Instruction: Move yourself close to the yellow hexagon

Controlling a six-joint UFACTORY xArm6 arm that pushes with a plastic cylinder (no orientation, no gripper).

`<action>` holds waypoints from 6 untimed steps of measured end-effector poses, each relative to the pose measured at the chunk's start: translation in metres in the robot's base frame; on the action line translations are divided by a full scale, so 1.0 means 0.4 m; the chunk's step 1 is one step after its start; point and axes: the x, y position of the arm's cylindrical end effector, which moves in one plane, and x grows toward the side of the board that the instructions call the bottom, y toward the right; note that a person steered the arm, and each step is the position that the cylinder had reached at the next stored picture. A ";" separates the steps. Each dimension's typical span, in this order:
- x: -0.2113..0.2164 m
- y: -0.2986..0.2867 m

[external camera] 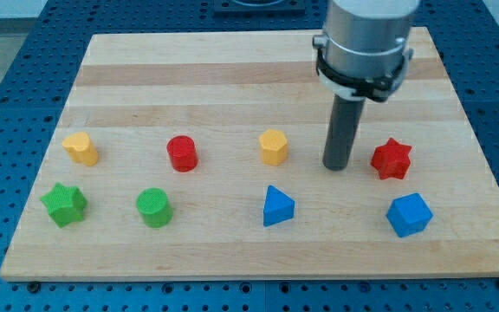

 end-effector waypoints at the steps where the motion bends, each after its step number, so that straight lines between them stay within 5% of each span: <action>1: 0.007 0.009; 6: 0.123 0.099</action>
